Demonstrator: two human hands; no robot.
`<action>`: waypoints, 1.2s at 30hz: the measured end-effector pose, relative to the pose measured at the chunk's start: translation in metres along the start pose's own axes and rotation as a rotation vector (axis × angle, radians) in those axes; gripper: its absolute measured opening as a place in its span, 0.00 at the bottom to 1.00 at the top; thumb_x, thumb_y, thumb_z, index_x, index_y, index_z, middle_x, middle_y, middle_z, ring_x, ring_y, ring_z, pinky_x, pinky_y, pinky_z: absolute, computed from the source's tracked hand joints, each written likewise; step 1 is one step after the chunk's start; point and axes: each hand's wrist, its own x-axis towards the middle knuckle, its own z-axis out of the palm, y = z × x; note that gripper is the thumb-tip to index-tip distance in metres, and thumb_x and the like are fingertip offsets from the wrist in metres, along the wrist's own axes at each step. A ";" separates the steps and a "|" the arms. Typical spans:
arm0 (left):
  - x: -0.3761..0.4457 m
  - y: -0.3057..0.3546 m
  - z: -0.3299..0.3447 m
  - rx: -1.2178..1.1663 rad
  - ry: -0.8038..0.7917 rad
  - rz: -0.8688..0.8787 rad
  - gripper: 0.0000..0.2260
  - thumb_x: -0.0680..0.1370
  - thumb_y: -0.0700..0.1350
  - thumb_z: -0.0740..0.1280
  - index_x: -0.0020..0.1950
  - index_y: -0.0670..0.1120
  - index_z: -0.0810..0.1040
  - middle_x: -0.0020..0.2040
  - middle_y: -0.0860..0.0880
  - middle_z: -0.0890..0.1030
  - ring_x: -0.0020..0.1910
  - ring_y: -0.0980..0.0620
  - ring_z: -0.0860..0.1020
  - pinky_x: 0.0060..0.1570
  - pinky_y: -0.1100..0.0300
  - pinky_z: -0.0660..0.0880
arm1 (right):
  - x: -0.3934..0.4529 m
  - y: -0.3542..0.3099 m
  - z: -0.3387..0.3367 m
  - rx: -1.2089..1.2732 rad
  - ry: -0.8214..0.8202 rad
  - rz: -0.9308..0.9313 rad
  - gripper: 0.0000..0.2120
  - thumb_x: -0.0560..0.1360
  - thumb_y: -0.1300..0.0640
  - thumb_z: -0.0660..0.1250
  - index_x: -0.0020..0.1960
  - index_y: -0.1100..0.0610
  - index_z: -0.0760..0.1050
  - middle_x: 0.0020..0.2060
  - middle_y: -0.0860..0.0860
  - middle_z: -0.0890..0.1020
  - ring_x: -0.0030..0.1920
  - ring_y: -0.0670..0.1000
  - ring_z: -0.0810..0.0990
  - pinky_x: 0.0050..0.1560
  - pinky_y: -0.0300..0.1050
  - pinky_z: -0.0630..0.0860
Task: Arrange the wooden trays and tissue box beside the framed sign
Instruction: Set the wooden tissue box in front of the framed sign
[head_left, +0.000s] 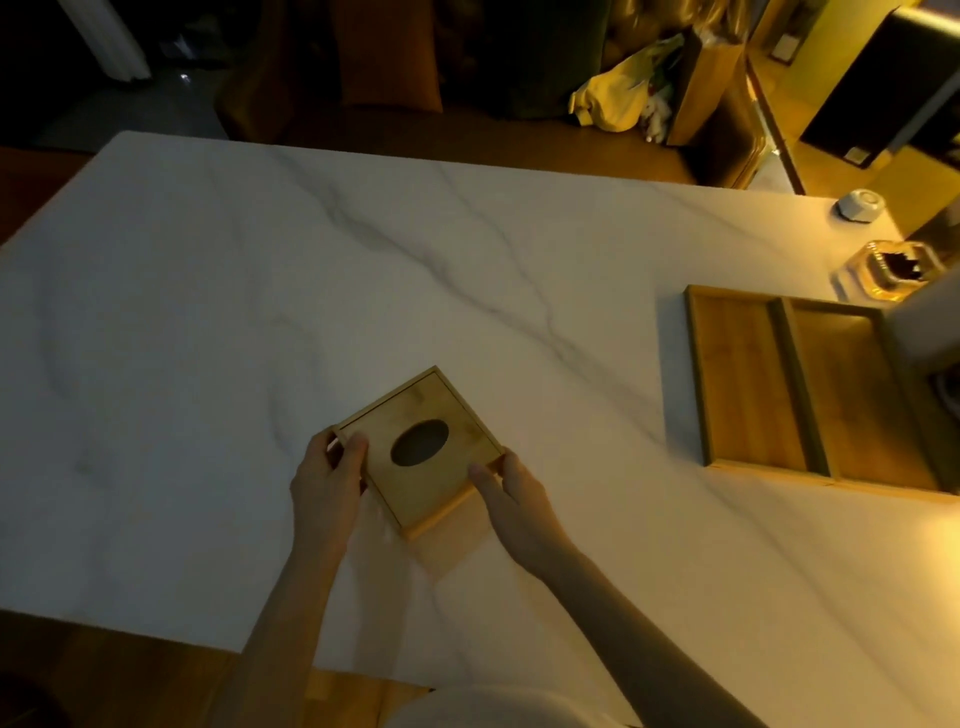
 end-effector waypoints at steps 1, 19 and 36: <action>-0.003 0.007 0.006 -0.018 -0.011 0.012 0.15 0.76 0.44 0.61 0.61 0.42 0.69 0.52 0.46 0.75 0.51 0.45 0.75 0.51 0.51 0.74 | -0.001 -0.001 -0.009 -0.004 0.023 -0.010 0.15 0.77 0.44 0.53 0.56 0.52 0.66 0.51 0.48 0.73 0.52 0.50 0.72 0.54 0.47 0.70; -0.113 0.075 0.208 -0.089 -0.469 0.190 0.13 0.76 0.42 0.62 0.60 0.44 0.71 0.58 0.40 0.78 0.56 0.42 0.77 0.53 0.47 0.77 | -0.085 0.067 -0.220 0.243 0.615 -0.034 0.14 0.78 0.51 0.55 0.60 0.54 0.68 0.52 0.48 0.75 0.53 0.50 0.73 0.50 0.39 0.68; -0.224 0.034 0.376 0.246 -0.651 0.433 0.13 0.75 0.46 0.62 0.53 0.38 0.74 0.42 0.46 0.78 0.38 0.52 0.77 0.34 0.65 0.76 | -0.181 0.190 -0.320 0.384 0.901 0.187 0.05 0.78 0.51 0.54 0.53 0.47 0.64 0.46 0.37 0.71 0.47 0.45 0.72 0.51 0.39 0.66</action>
